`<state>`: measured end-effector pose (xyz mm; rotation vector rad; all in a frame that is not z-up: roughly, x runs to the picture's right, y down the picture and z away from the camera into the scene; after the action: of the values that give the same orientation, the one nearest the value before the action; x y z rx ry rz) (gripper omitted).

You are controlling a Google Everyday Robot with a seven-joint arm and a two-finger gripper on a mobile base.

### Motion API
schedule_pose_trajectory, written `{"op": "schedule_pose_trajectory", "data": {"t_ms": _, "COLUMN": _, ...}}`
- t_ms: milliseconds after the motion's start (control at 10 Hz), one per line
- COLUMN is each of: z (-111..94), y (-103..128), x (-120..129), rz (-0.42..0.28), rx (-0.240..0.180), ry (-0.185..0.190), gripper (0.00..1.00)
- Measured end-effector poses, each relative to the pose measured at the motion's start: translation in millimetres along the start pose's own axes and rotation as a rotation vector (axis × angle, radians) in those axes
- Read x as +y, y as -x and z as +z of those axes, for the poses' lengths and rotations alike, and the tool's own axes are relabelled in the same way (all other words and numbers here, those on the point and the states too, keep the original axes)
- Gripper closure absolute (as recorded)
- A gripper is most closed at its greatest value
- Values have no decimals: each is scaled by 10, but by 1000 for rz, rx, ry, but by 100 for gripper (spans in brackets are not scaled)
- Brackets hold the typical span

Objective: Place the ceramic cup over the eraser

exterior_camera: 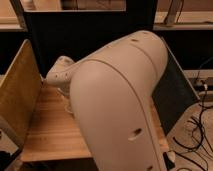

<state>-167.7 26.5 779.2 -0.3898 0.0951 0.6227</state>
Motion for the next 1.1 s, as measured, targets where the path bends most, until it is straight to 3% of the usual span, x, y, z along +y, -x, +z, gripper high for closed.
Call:
{"op": "schedule_pose_trajectory", "data": {"t_ms": 200, "z": -358, "y": -82, "x": -451, "rz": 45, "rx": -5, "ry": -93, "gripper": 100}}
{"op": "schedule_pose_trajectory", "data": {"t_ms": 400, "z": -678, "y": -331, "x": -961, "rz": 127, "rx": 16, "ry": -186, "gripper": 100}}
{"op": "schedule_pose_trajectory", "data": {"t_ms": 600, "z": -935, "y": -656, "x": -1361, "rz": 225, "rx": 41, "ry": -256, "gripper": 100}}
{"op": "schedule_pose_trajectory", "data": {"t_ms": 900, "z": -1224, "y": -1353, "x": -1747, "rz": 399, "rx": 100, "ry": -311, "gripper": 100}}
{"op": "schedule_pose_trajectory", "data": {"t_ms": 1100, "z": -1334, "y": -1749, "x": -1753, "rz": 471, "rx": 142, "ry": -298, "gripper": 100}}
